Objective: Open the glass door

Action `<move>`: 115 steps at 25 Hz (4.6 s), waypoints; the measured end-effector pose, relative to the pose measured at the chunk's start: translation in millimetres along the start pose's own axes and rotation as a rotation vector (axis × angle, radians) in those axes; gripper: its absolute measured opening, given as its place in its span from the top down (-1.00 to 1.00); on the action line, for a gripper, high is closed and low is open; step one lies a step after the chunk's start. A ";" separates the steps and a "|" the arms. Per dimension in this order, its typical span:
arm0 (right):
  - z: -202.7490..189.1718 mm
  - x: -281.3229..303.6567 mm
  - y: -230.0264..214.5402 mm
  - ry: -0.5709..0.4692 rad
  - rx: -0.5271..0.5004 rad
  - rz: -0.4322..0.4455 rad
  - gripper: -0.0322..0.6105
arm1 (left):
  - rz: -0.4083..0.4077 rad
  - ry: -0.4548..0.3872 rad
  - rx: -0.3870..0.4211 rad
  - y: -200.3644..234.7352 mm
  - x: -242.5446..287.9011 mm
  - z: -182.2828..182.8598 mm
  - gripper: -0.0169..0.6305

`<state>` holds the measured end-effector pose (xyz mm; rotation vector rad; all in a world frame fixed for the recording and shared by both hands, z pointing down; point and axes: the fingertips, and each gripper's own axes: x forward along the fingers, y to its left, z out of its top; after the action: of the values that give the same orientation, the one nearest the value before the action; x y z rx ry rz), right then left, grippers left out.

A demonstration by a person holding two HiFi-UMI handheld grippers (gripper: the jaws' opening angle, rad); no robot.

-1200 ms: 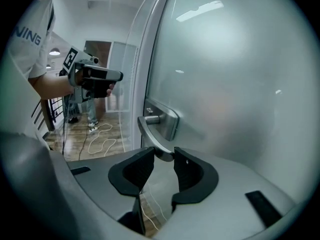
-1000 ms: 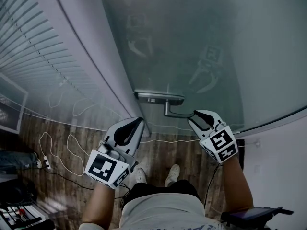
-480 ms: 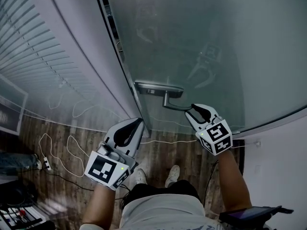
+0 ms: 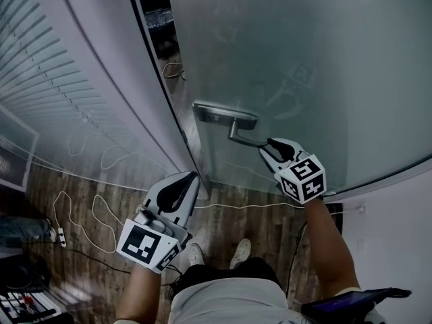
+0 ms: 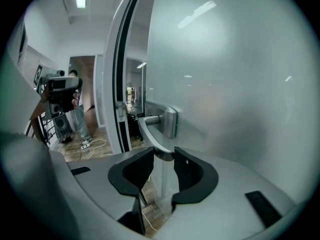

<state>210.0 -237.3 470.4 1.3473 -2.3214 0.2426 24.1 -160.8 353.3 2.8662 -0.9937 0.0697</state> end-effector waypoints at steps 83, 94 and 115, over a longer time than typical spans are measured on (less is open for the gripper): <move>116.5 -84.6 -71.9 -0.424 0.048 -0.332 0.89 | 0.050 -0.045 0.008 31.5 -5.3 14.6 0.95; 101.7 -186.5 63.6 -0.490 0.058 -0.462 0.89 | -0.119 -0.083 0.050 19.5 -58.7 20.6 0.95; 79.4 -253.8 239.9 -0.490 0.112 -0.472 0.89 | -0.162 -0.084 0.023 4.0 -155.9 30.0 0.95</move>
<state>89.7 54.0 300.3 2.1558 -2.2809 -0.1241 -100.5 -71.6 311.7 2.9808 -0.7749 -0.0534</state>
